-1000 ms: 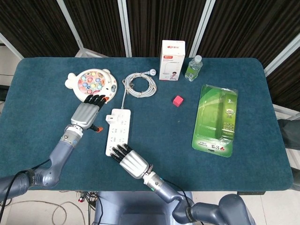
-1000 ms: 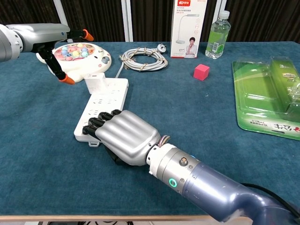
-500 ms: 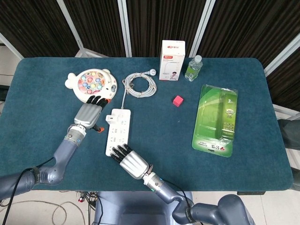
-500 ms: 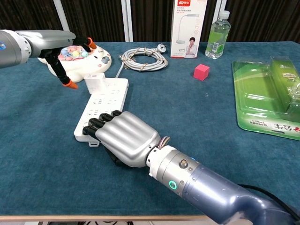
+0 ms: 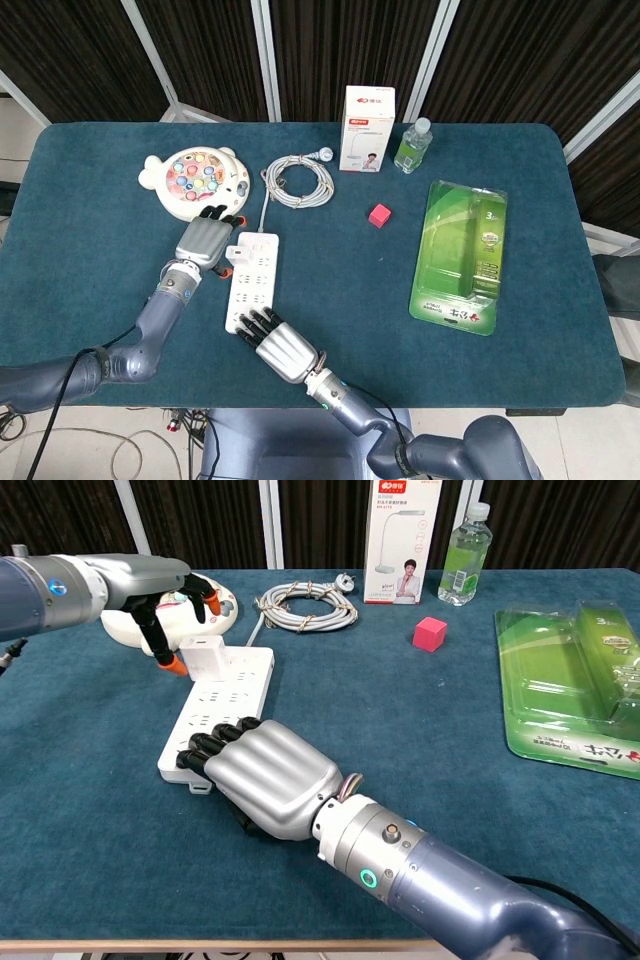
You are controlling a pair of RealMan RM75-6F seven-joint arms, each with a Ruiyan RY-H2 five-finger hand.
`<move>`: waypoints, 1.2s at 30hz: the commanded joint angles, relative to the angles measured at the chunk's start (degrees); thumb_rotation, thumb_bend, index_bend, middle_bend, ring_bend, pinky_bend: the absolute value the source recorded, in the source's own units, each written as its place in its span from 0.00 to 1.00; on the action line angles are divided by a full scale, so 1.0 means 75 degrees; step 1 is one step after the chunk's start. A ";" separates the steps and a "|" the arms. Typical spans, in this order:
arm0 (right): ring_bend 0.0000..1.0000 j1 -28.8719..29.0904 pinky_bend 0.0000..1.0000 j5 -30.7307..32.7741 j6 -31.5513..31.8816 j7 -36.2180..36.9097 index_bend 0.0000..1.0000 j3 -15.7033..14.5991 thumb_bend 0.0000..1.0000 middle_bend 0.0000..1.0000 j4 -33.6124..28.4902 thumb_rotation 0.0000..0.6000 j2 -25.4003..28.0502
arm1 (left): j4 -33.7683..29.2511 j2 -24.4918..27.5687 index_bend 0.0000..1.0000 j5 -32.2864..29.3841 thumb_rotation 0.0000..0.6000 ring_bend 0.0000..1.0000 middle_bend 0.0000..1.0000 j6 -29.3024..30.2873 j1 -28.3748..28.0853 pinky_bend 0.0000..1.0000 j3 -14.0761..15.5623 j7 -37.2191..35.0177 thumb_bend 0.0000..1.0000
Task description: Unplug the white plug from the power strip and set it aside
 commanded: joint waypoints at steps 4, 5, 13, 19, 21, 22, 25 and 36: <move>0.16 -0.0032 0.22 0.0017 0.0031 -0.0013 0.23 -0.0029 0.93 0.20 0.0000 1.00 0.0023 | 0.0214 -0.0056 0.27 0.0128 1.00 0.07 0.27 -0.0455 -0.0278 0.10 0.0115 0.0154 0.10; 0.16 -0.0039 0.22 0.0023 0.0035 -0.0015 0.23 -0.0031 0.93 0.20 -0.0003 1.00 0.0027 | 0.0251 -0.0025 0.27 0.0230 1.00 0.07 0.26 -0.0586 -0.0320 0.10 0.0144 0.0130 0.10; 0.16 -0.0062 0.22 0.0083 0.0042 -0.0023 0.23 -0.0031 0.93 0.20 -0.0010 1.00 0.0024 | 0.0557 0.0254 0.26 0.1330 1.00 0.07 0.27 -0.1419 -0.0348 0.10 0.0385 -0.0605 0.08; 0.16 -0.0084 0.22 0.0125 0.0020 -0.0013 0.23 -0.0060 0.93 0.20 0.0082 1.00 -0.0037 | 0.0832 0.0157 0.33 0.2052 1.00 0.07 0.28 -0.1466 -0.0251 0.10 0.0395 -0.1285 0.08; 0.16 -0.0091 0.22 0.0141 0.0008 0.0002 0.23 -0.0069 0.93 0.20 0.0120 1.00 -0.0061 | 0.0936 0.0120 0.34 0.2279 1.00 0.07 0.29 -0.1521 -0.0261 0.10 0.0423 -0.1450 0.08; 0.16 -0.0092 0.22 0.0146 0.0004 0.0008 0.23 -0.0072 0.93 0.20 0.0139 1.00 -0.0072 | 0.0978 0.0098 0.35 0.2365 1.00 0.07 0.29 -0.1530 -0.0263 0.10 0.0429 -0.1516 0.09; 0.16 -0.0099 0.22 0.0160 -0.0005 0.0035 0.23 -0.0084 0.93 0.20 0.0201 1.00 -0.0106 | 0.1076 0.0029 0.36 0.2645 1.00 0.08 0.30 -0.1548 -0.0247 0.10 0.0433 -0.1812 0.09; 0.16 -0.0112 0.22 0.0167 0.0029 0.0072 0.23 -0.0098 0.93 0.20 0.0293 1.00 -0.0146 | 0.1323 0.0012 0.37 0.3505 1.00 0.08 0.31 -0.1615 -0.0241 0.10 0.0531 -0.2594 0.10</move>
